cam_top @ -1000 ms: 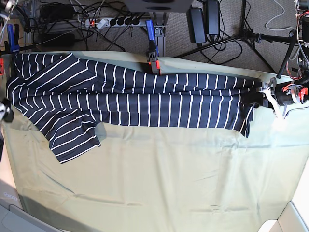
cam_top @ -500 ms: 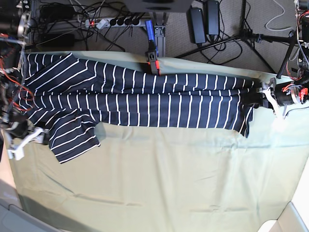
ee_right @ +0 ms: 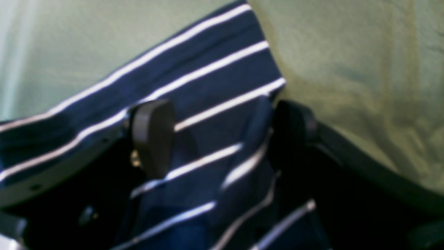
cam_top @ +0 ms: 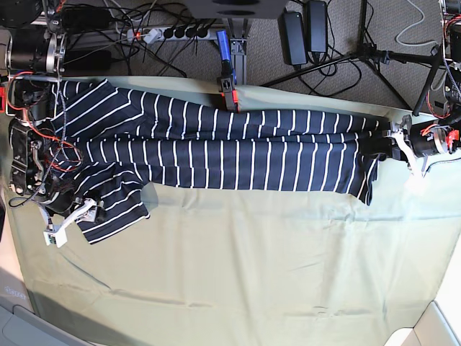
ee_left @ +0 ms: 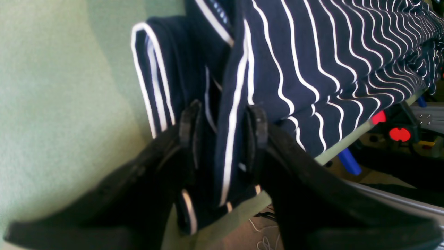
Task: Fold the T-shirt properly
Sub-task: 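Drag the right gripper's shirt end inward, folding the sleeve end over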
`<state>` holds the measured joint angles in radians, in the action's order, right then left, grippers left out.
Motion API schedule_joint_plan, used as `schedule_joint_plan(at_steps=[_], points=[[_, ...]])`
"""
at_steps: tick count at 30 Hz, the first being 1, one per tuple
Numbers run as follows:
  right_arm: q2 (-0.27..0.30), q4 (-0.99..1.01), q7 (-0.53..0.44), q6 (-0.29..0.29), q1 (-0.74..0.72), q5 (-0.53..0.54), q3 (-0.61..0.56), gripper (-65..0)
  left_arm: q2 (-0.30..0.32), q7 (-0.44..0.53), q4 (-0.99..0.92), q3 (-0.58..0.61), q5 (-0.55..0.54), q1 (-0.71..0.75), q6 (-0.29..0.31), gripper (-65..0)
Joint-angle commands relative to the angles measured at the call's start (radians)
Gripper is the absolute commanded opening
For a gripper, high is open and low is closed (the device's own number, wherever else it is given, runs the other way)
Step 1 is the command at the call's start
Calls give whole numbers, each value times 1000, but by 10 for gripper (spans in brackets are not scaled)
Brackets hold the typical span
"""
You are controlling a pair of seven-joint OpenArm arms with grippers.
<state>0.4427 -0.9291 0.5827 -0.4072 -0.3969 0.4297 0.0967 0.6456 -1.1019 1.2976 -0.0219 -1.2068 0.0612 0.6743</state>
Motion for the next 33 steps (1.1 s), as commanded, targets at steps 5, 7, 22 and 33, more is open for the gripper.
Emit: schedule_joint_plan(at_steps=[5,7,22,33], points=[[3,-17,-7,-53,-26,23,5,-628,22,6,13,-12,-5,-8,24,-421],[4,-17,-5,-53,-26,23,5,-650,22,6,13,-12,-5,-8,24,-421],[48,-497,179,-54,217,154,35,-650,22,5,13,-12,3,-8,24,-421],[60,-888,181,-55,598,216,243,-650,22,2,13,-12,14,-8,24,-421]])
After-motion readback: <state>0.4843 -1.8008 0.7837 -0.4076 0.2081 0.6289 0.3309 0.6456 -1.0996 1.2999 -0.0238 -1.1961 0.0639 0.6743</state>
